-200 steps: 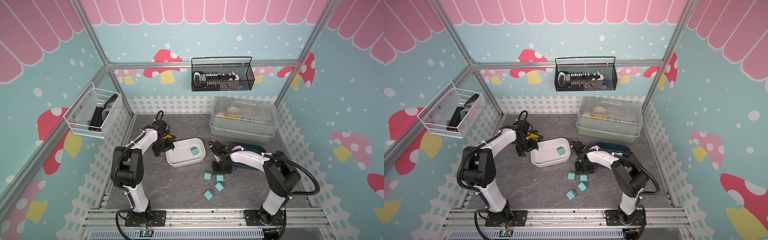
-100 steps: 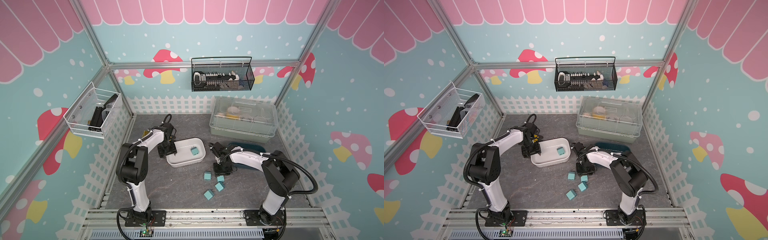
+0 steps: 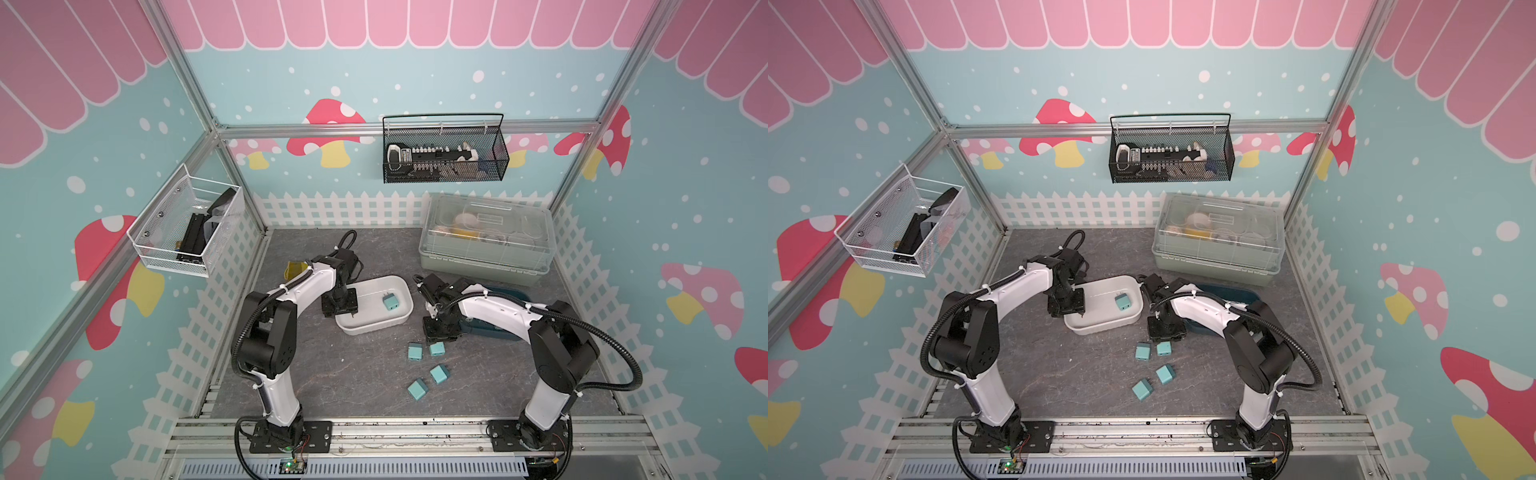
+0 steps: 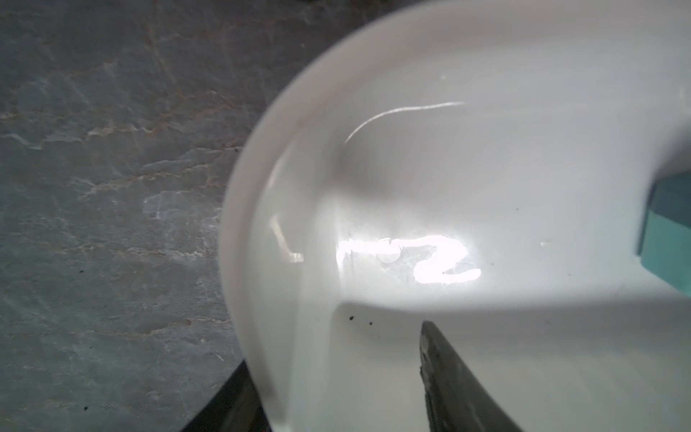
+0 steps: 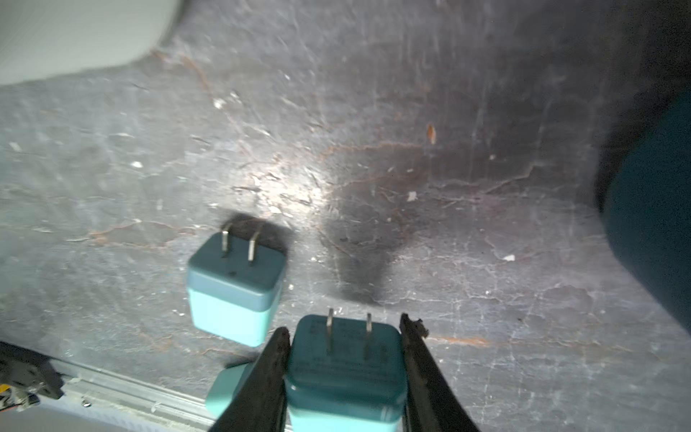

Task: Place the plugs by color into the storage box
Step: Move the storage box to the center of the board, then place the plug in the storage box.

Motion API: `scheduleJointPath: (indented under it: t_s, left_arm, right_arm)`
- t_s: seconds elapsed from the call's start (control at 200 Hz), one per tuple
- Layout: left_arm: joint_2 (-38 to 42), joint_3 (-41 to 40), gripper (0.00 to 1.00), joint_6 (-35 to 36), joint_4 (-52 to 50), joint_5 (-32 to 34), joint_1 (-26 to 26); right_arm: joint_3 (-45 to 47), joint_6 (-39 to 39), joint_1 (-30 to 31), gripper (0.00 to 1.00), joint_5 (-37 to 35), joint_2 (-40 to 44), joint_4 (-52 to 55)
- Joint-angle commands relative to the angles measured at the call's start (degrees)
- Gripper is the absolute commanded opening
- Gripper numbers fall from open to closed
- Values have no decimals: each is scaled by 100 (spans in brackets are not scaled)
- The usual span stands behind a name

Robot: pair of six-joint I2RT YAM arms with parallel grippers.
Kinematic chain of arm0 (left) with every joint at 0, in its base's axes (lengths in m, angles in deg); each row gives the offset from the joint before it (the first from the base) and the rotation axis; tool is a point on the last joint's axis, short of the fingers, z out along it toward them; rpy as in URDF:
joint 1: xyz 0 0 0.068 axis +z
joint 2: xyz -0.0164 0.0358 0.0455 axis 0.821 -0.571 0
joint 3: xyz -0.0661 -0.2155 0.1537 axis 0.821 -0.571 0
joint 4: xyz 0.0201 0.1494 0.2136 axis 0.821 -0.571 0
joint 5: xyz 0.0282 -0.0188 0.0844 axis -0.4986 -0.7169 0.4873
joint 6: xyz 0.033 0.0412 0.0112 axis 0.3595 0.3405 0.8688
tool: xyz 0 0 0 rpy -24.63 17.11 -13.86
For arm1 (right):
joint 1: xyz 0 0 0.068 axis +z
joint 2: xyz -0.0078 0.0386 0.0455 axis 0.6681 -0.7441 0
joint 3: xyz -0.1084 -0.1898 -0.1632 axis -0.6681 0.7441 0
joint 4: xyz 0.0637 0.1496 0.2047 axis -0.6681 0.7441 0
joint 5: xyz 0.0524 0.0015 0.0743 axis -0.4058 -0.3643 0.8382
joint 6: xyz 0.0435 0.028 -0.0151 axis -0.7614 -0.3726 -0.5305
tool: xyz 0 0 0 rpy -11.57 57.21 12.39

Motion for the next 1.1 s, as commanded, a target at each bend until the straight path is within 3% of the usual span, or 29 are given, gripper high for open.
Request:
scheduleJointPath:
  t_s: [0.0,0.185,0.415,0.51,0.765,0.951,1.096]
  left_arm:
    - [172,-39,55,-46,32,35,-244]
    - [120,-11,55,-95,160,-49,-705]
    - [216,-36,57,-121,177,-121,-1000]
    - [441,-73,62,-240,179,-12,-990]
    - [1725,-528,66,-966,309,1080,-843]
    - [2174,-958,66,-1177,362,895,-301]
    - [2185,-1028,67,-1152,375,777,-216]
  right_arm:
    - [-395,162,-14,28,-197,200,526]
    - [-1289,375,-80,28,-300,-95,817]
    - [-2831,581,-82,28,-251,-1156,964]
    - [-3480,678,-80,28,-203,-1684,992]
    - [-4896,1007,-79,28,-14,-3085,985]
    - [-5244,1251,-56,28,81,-3635,806]
    - [-5338,1425,-56,29,10,-3872,813]
